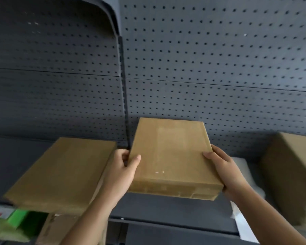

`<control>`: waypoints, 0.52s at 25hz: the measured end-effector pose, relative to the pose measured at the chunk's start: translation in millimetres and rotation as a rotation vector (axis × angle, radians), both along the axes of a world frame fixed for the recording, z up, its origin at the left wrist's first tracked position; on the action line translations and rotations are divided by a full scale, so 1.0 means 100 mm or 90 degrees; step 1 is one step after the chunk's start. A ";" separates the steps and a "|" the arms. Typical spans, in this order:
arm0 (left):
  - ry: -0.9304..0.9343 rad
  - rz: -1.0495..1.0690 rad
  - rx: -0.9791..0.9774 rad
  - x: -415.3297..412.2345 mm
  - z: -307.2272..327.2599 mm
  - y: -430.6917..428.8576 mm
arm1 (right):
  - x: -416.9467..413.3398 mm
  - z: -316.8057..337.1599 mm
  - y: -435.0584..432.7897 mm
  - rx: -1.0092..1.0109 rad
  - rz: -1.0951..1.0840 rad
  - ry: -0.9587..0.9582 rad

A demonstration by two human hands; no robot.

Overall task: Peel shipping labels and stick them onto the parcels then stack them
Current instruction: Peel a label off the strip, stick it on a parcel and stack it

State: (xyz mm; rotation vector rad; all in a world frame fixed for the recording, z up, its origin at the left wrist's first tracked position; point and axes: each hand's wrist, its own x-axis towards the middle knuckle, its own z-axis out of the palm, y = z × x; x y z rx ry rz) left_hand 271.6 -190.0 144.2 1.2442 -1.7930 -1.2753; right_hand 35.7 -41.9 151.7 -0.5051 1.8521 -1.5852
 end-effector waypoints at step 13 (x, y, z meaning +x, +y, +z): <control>-0.078 -0.081 0.037 -0.58 -0.60 0.37 | -0.47 -0.62 0.48 0.020 -0.046 -0.048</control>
